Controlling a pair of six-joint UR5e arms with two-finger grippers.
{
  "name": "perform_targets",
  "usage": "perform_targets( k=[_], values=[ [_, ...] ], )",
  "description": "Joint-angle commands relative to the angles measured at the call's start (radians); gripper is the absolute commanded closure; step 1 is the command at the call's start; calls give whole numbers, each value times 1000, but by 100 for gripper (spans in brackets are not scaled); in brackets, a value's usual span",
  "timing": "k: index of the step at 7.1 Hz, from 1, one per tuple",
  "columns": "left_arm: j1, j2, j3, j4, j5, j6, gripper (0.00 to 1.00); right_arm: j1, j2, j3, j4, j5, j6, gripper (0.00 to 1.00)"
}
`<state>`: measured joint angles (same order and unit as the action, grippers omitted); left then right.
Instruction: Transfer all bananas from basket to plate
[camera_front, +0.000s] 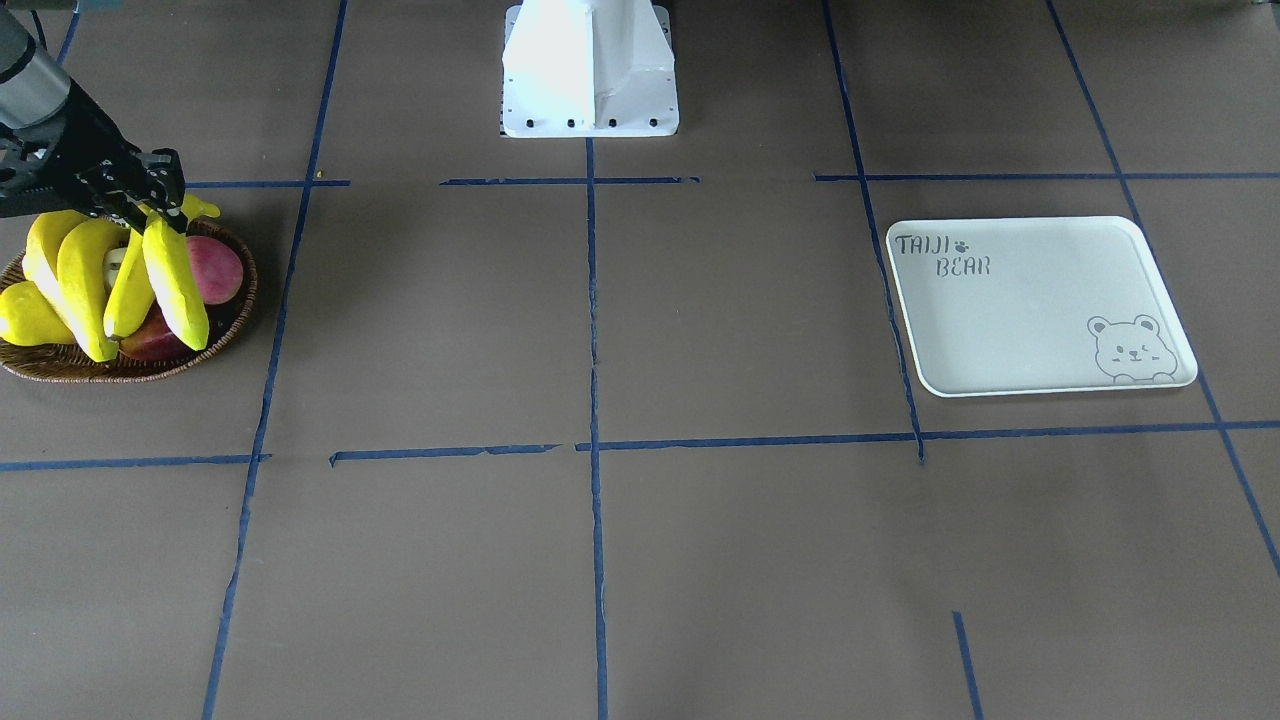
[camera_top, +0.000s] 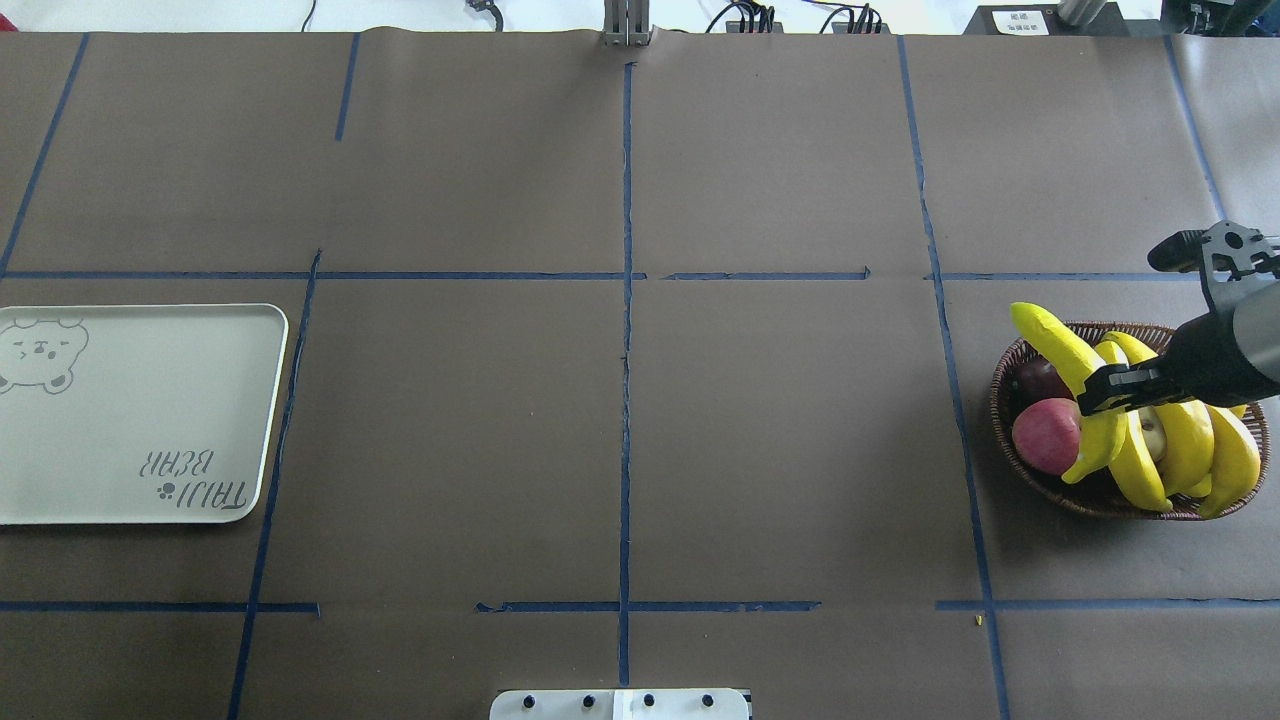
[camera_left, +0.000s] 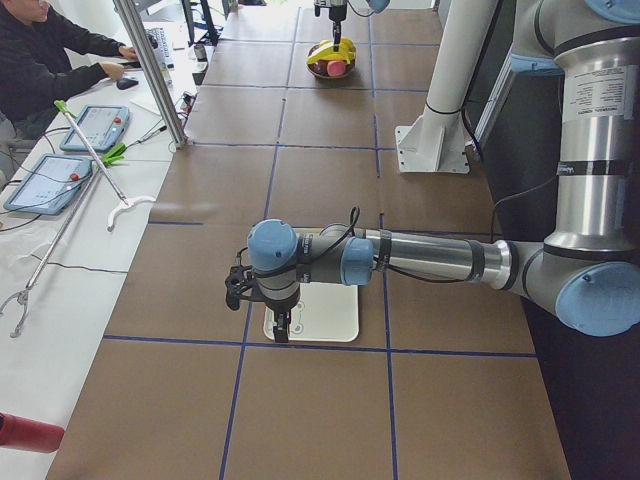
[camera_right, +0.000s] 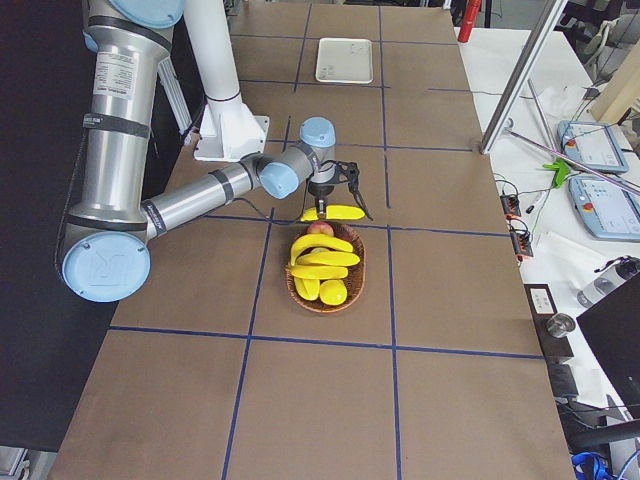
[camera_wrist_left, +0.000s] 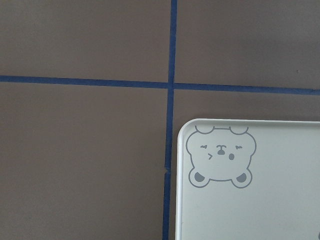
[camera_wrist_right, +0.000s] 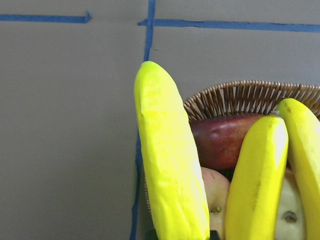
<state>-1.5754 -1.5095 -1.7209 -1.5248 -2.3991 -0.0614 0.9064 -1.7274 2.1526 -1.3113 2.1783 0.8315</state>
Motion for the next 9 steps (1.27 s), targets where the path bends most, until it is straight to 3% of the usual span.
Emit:
perform_targets(
  k=[1,2,3,4,6,7,8,9],
  values=[
    [0,-3,-17,-2,0,-2,0,64,93,36,1,102,8,100],
    [12,-11,-47,-8,-2,-77,0,60,200,21,-3,98,70,100],
    [82,-14,-90,-91,-30,-251,0,18,336,-17,6,87,317,100],
    [160,-17,-101,-233,-38,-461,0,-50,435,-22,6,1,457,99],
    [288,-56,-74,-546,-35,-866,0,-215,517,-11,38,-255,666,98],
    [351,-125,-54,-657,-35,-1088,0,-338,514,-20,173,-422,749,98],
    [404,-197,-42,-726,-35,-1259,1,-465,516,-26,266,-580,796,98],
    [466,-269,-43,-761,-35,-1420,1,-562,523,-30,321,-683,823,98]
  ],
)
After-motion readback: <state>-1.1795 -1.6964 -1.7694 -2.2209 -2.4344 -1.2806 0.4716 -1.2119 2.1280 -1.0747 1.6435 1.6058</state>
